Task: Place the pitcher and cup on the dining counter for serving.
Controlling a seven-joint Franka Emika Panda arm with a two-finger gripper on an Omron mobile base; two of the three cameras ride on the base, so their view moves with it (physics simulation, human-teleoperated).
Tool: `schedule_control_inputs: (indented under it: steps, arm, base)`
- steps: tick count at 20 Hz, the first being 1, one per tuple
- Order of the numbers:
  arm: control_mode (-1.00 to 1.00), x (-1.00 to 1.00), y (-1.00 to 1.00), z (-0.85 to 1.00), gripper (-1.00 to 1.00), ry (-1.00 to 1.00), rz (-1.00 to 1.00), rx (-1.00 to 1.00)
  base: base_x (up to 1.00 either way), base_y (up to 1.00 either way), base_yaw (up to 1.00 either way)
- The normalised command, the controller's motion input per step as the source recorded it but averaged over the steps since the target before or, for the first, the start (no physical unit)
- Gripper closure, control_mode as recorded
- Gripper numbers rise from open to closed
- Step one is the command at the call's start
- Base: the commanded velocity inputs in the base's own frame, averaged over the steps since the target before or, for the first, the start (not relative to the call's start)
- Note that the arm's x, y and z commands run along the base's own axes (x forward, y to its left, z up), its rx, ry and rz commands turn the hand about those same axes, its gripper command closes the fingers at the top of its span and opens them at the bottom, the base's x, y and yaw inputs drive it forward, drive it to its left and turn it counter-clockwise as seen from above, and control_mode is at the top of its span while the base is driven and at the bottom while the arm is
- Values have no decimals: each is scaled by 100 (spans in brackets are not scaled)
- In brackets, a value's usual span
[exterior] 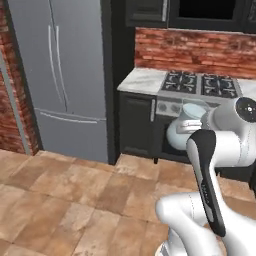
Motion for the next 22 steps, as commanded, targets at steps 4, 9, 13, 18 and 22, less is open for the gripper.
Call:
schedule_control_inputs:
  steps: [4, 9, 13, 18, 22]
  arm:
    - [100, 0, 0, 0, 100, 0, 0, 0]
    - [100, 0, 0, 0, 100, 0, 0, 0]
    - [100, 0, 0, 0, 100, 0, 0, 0]
    - [100, 0, 0, 0, 100, 0, 0, 0]
    - [100, 0, 0, 0, 100, 0, 0, 0]
  base:
    - [0, 0, 100]
    - [1, 0, 100]
    - [8, 0, 98]
    - [24, 0, 90]
    - [52, 0, 74]
